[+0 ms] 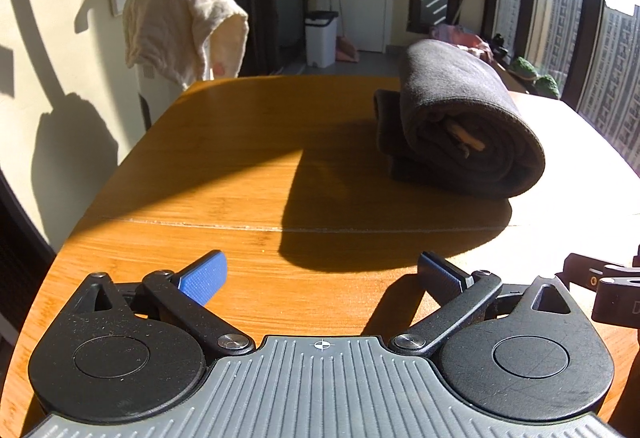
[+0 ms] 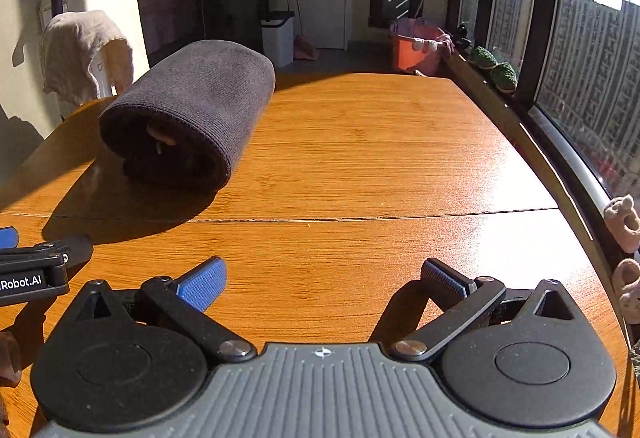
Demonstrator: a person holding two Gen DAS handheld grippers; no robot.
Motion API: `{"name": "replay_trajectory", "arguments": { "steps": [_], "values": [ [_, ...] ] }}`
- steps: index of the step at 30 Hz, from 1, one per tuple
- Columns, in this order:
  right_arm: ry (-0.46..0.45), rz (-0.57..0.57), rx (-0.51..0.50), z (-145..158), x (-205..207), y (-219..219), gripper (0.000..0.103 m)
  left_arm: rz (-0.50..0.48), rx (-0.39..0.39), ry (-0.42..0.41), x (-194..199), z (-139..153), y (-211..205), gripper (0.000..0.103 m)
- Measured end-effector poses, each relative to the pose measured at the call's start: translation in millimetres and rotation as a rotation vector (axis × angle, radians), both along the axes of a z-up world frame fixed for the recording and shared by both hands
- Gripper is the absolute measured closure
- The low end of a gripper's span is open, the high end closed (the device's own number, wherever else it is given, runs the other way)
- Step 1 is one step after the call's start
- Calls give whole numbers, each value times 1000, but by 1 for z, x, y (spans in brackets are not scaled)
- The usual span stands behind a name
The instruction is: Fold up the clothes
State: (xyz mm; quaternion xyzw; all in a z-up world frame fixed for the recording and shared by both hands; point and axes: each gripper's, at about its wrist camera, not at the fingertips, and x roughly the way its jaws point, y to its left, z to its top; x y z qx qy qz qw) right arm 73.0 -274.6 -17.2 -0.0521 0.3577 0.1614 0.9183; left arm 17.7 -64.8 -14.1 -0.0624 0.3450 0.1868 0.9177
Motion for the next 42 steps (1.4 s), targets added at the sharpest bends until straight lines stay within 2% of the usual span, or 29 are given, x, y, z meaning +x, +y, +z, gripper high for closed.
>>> {"name": "replay_trajectory", "arguments": {
  "steps": [42],
  "values": [
    [-24, 3, 8, -2, -9, 5, 0, -4, -2, -2, 0, -1, 1, 0]
  ]
}}
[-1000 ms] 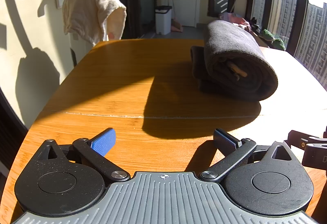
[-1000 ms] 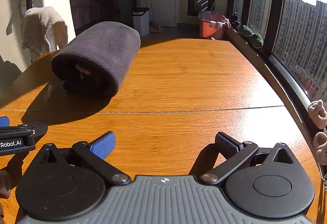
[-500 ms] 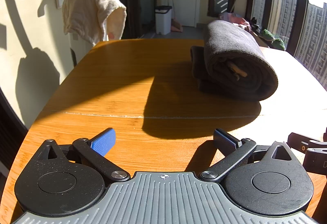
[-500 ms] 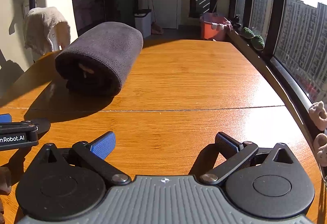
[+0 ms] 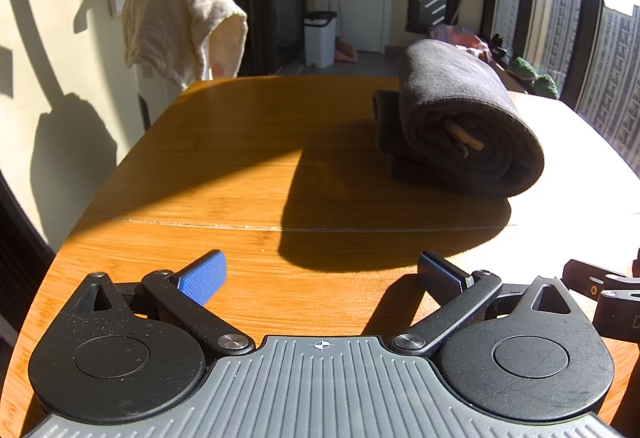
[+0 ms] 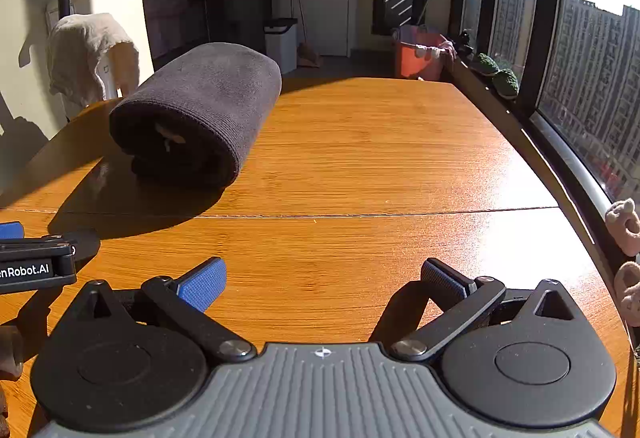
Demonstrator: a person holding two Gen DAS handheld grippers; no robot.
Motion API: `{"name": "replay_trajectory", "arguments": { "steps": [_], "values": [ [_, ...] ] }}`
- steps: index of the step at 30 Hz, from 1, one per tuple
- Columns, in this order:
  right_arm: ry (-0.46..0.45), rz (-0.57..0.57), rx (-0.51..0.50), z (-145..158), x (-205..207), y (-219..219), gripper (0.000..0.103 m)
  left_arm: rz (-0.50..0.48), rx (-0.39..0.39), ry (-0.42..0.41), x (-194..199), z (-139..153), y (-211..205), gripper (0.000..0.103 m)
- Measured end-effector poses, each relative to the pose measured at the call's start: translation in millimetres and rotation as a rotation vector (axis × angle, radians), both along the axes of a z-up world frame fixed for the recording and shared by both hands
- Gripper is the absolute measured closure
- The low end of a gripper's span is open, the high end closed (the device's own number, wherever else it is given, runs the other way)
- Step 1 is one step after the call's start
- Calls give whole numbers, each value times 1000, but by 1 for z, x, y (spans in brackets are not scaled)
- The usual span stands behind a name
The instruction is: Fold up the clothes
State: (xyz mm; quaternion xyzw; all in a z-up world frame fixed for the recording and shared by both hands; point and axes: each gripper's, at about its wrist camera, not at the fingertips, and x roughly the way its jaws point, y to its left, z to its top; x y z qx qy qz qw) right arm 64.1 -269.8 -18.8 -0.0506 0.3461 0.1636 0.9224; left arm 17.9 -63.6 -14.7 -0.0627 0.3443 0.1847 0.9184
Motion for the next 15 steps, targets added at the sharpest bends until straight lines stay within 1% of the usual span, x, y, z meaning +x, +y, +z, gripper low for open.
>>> {"name": "replay_trajectory", "arguments": {
  "steps": [15],
  "values": [
    [0, 6, 0, 0, 0, 1, 0, 1, 0, 0, 0, 0, -1, 0]
  ]
}}
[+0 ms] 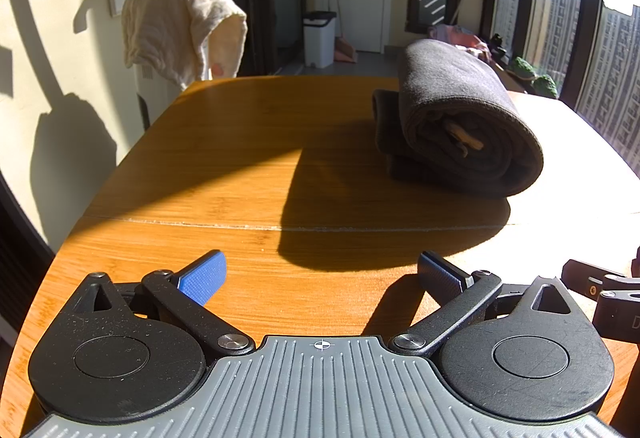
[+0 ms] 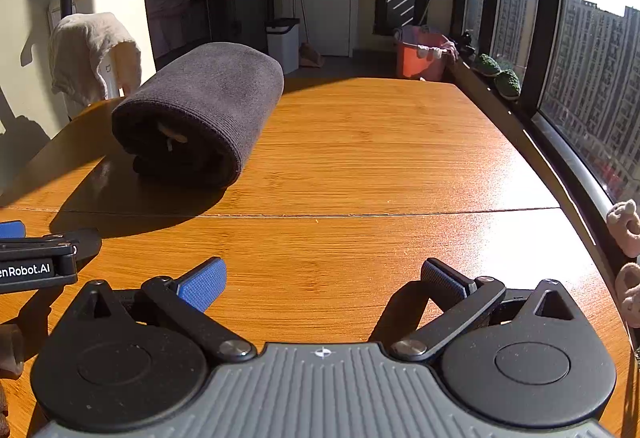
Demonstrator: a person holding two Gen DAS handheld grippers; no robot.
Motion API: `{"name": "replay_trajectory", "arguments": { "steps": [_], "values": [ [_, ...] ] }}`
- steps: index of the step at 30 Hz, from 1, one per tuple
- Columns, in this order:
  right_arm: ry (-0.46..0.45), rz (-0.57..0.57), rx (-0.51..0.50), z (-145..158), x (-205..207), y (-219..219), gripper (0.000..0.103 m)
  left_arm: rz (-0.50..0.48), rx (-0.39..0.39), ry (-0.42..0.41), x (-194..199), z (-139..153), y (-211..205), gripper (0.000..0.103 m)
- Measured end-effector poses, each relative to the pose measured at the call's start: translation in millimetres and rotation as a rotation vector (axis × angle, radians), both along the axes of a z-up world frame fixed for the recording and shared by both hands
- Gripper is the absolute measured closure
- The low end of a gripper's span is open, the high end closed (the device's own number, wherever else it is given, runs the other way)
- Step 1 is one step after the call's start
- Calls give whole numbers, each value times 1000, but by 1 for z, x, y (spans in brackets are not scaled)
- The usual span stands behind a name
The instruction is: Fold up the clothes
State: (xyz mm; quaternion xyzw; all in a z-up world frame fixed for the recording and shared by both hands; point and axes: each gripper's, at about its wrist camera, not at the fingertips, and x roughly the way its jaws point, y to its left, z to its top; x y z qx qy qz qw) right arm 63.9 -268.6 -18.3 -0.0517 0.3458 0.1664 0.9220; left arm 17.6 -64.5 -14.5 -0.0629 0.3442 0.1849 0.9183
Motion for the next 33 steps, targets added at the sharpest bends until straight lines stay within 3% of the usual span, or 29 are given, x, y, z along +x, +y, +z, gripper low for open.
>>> {"name": "replay_trajectory", "arguments": {
  "steps": [33],
  "values": [
    [0, 2, 0, 0, -1, 3, 0, 0, 1, 0, -1, 0, -2, 0]
  ]
}}
